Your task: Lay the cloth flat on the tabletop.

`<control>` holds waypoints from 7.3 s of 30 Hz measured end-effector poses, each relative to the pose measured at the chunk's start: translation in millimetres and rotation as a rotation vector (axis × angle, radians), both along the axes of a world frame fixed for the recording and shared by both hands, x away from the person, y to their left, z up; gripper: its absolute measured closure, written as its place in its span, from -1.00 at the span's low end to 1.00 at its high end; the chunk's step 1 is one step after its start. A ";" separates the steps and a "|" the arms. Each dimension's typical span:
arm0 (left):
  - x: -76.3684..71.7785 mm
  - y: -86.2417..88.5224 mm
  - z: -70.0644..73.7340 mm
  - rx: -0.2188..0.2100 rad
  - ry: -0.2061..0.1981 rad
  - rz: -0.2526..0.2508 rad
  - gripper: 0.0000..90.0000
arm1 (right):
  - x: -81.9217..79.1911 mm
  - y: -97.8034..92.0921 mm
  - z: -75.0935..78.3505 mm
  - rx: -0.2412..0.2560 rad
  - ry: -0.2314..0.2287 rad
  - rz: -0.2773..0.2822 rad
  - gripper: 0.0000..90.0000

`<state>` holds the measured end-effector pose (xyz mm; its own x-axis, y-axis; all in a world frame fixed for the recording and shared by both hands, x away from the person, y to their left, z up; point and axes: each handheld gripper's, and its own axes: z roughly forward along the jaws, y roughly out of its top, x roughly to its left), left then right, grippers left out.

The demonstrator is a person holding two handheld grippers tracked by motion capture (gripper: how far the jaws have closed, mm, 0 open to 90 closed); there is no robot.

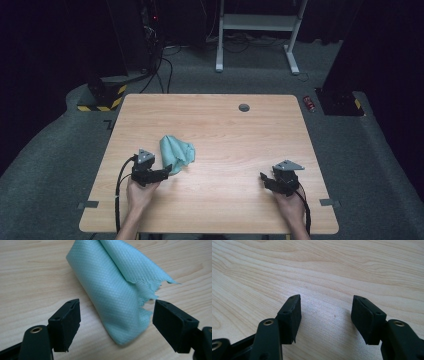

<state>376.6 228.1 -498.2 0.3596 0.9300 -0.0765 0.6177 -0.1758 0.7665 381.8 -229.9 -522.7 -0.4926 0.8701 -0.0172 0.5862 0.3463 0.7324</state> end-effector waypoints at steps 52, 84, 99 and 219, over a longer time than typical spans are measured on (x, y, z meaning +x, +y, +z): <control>45.2 -64.4 -23.4 0.057 0.011 -0.111 0.64 | -0.2 -0.1 0.1 0.000 -0.001 0.004 -0.04; 45.9 -127.2 -20.9 0.055 0.026 -0.338 0.80 | 0.6 15.1 3.6 0.011 0.004 0.013 0.32; 44.0 -161.0 -19.2 0.051 0.039 -0.459 0.72 | 12.5 43.4 15.7 0.093 0.002 0.094 0.41; 44.6 -92.3 58.1 -0.072 -0.024 -0.253 1.00 | 19.1 126.1 15.0 0.044 0.037 0.346 0.61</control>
<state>421.2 135.8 -440.1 0.5827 0.8026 -0.1275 0.5421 -0.2670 0.7967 400.9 -103.7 -507.7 -0.7580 0.6510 0.0401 0.4658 0.4974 0.7319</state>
